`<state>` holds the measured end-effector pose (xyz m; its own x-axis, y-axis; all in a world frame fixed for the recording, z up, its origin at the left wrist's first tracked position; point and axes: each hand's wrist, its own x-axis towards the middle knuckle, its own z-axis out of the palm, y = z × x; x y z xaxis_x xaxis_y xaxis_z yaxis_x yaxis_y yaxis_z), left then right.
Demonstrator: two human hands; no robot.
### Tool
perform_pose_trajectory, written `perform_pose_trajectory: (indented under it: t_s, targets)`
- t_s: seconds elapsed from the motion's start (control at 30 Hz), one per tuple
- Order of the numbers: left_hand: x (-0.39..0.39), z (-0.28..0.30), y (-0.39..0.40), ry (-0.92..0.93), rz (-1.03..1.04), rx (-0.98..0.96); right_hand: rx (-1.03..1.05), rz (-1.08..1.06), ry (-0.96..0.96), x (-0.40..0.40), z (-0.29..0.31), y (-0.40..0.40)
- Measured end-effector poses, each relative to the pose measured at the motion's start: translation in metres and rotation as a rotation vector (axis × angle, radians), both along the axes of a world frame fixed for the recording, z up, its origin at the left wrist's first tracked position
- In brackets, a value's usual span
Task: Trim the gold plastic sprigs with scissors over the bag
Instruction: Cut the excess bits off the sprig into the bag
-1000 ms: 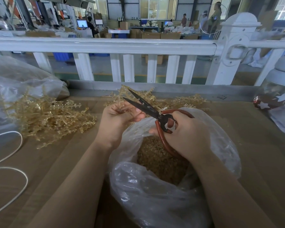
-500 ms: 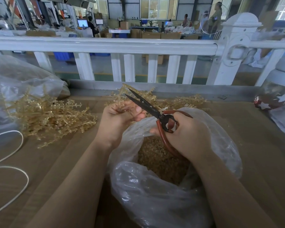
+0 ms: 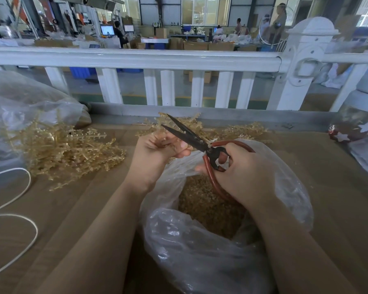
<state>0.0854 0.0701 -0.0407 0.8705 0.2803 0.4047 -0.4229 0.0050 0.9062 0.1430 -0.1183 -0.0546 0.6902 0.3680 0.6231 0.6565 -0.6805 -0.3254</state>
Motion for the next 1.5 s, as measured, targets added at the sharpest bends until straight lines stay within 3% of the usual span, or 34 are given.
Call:
perform_pose_trajectory:
  t_s: [0.4,0.67,0.97,1.1,1.17,1.33,1.5]
  targets:
    - [0.0,-0.001,0.0,0.002,-0.035,-0.058,0.048,0.038,-0.027,0.001,-0.003,0.0]
    - [0.001,-0.001,-0.006,0.177,-0.061,-0.093,0.193,0.145,0.304,0.003,-0.007,0.005]
    - [0.003,0.002,-0.003,0.234,0.002,-0.378,0.008,0.127,0.337,0.005,-0.004,0.004]
    - [0.002,0.001,-0.002,0.268,-0.002,-0.418,0.041,0.14,0.397,0.006,-0.004,0.003]
    - [0.003,0.0,-0.001,0.277,-0.009,-0.381,0.094,0.143,0.413,0.007,-0.006,0.003]
    - [0.004,-0.005,-0.007,0.291,-0.065,-0.074,0.374,0.21,0.478,0.004,-0.004,0.006]
    - [0.004,-0.01,-0.014,0.263,-0.171,-0.094,0.465,0.267,0.6,0.003,0.003,0.007]
